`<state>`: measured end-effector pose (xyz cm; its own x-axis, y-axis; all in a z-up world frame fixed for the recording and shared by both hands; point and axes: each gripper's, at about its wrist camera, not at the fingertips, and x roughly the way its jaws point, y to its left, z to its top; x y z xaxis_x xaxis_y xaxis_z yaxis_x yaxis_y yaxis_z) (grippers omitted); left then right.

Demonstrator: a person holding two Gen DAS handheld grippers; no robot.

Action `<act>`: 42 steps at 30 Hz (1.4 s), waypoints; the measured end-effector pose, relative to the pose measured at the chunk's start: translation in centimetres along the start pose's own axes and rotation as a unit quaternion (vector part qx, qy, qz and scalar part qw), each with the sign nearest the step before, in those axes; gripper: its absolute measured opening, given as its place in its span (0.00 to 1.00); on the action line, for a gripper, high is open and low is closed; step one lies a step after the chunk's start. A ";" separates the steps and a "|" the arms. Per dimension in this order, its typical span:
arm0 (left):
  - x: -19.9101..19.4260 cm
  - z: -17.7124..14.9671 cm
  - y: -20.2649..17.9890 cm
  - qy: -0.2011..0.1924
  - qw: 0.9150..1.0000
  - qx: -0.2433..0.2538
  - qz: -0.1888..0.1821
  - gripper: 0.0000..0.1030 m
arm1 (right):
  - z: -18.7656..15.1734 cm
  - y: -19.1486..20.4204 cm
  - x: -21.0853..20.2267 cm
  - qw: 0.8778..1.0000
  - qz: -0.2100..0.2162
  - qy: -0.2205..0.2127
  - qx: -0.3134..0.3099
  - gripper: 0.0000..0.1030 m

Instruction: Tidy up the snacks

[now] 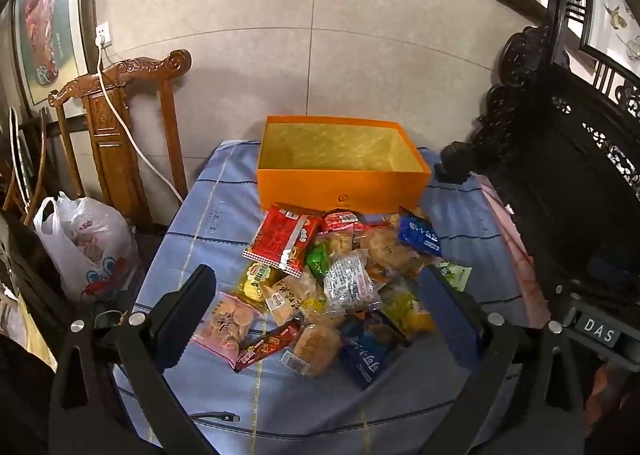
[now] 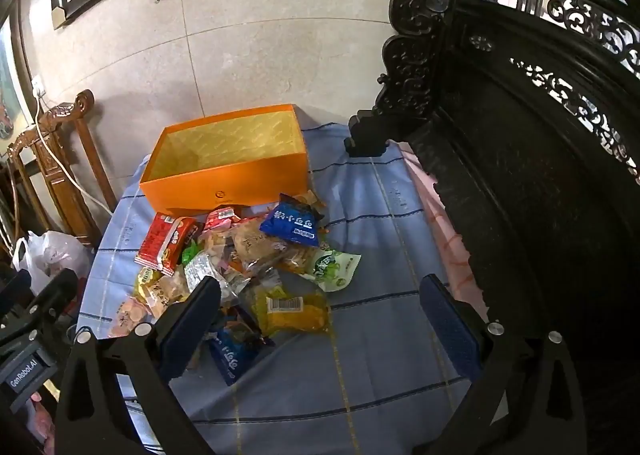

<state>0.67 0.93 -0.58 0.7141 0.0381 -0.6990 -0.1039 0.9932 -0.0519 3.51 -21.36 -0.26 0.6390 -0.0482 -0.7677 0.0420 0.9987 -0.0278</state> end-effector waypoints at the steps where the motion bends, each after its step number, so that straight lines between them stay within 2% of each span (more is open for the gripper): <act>1: 0.0 -0.1 0.1 0.000 1.000 0.001 0.002 0.96 | 0.0 0.1 0.0 1.000 0.001 0.000 0.000 0.97; 18: 0.3 -0.2 0.1 0.004 1.000 -0.002 0.003 0.96 | 0.1 0.2 0.4 1.000 0.004 0.005 -0.007 0.97; 23: 0.6 0.0 0.5 0.014 1.000 -0.019 -0.005 0.96 | 0.1 0.4 0.5 1.000 0.002 0.008 -0.012 0.97; 42: 0.3 0.0 0.7 0.008 1.000 -0.018 0.012 0.96 | -0.1 -0.8 0.6 1.000 0.004 0.007 0.007 0.97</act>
<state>0.82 1.65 -0.81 0.7001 0.0594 -0.7116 -0.1458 0.9874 -0.0610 3.76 -22.18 -0.72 0.6281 -0.0399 -0.7771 0.0471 0.9988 -0.0132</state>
